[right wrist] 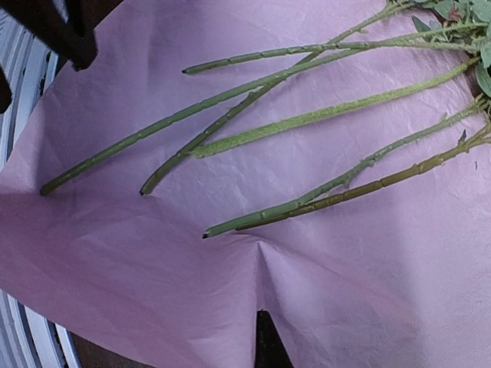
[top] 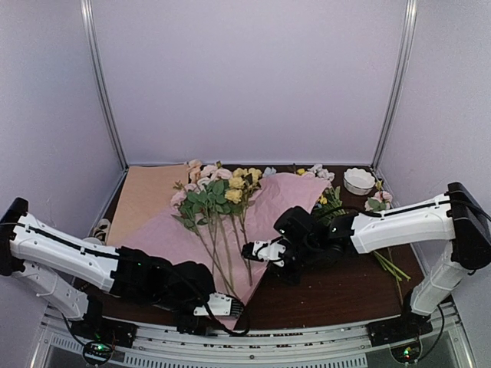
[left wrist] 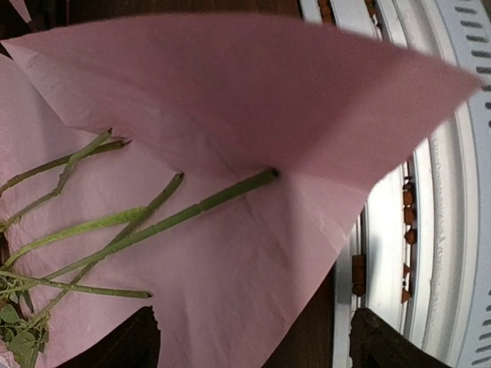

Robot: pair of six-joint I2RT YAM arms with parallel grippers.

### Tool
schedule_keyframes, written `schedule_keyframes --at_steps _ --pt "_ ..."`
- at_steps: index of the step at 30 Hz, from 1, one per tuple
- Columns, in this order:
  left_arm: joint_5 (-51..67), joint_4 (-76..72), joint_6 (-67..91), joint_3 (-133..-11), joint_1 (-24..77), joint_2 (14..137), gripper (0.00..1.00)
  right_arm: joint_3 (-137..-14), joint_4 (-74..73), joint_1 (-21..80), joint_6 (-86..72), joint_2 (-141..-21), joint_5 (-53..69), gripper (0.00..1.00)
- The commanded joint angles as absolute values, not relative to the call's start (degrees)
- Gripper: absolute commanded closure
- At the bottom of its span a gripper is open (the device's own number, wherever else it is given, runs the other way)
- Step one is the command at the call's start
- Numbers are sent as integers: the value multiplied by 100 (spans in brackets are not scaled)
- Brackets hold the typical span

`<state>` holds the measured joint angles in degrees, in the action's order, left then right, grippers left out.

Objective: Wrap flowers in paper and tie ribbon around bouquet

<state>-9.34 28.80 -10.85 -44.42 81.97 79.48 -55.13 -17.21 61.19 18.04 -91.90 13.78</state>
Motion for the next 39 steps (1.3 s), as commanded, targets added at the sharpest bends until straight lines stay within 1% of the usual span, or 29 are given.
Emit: schedule_keyframes --at_steps 1,3,6,10,13,16,18,21,25,26,28,29,30,33,36,37,39 --pt "-557 2022 -625 -4452 8226 7307 10 -5559 -1711 5742 971 -9277 1882 100" --pt "-574 1824 -337 -4358 8227 7071 8 -5464 -1550 5682 717 -9281 2017 100" --pt "-259 1500 -243 -4339 8222 7021 7 -5407 -1335 5668 449 -9320 2055 100" --pt "92 1848 -182 -4957 8225 7657 7 -5438 -1266 5637 95 -9395 1770 100" --pt "202 1847 190 -5053 8227 7795 7 -5412 -1144 5608 -249 -9404 1757 100" --pt "-467 1533 1133 -4977 8227 7869 5 -5344 -1015 5605 -513 -9400 1788 100" --pt "-490 1561 1372 -5128 8224 8232 6 -5237 -933 5599 -589 -9369 1765 100" --pt "-778 2029 1803 -5538 8224 8754 7 -5027 -776 5611 -644 -9259 1709 100" --pt "-724 1704 1972 -5574 8227 8931 9 -4832 -660 5616 -744 -9154 1719 100" --pt "-695 1694 1937 -5636 8227 8991 11 -4811 -661 5611 -747 -9140 1731 100" --pt "-643 1792 1841 -5830 8227 9157 18 -4752 -641 5612 -738 -9092 1723 100" --pt "-630 1871 1818 -5896 8222 9201 24 -4709 -616 5608 -733 -9052 1718 100" --pt "-625 1913 1799 -5957 8226 9228 32 -4674 -578 5607 -735 -9002 1727 100" --pt "-690 1921 1776 -5961 8226 9182 60 -4608 -511 5606 -730 -8873 1802 99" --pt "-750 1824 1657 -5955 8227 9166 94 -4603 -599 5603 -751 -8705 1941 89" --pt "-775 1812 1614 -5971 8225 9167 100 -4611 -670 5588 -744 -8607 2028 85" --pt "-847 1817 1527 -5989 8224 9171 100 -4631 -894 5510 -764 -8373 2205 75"
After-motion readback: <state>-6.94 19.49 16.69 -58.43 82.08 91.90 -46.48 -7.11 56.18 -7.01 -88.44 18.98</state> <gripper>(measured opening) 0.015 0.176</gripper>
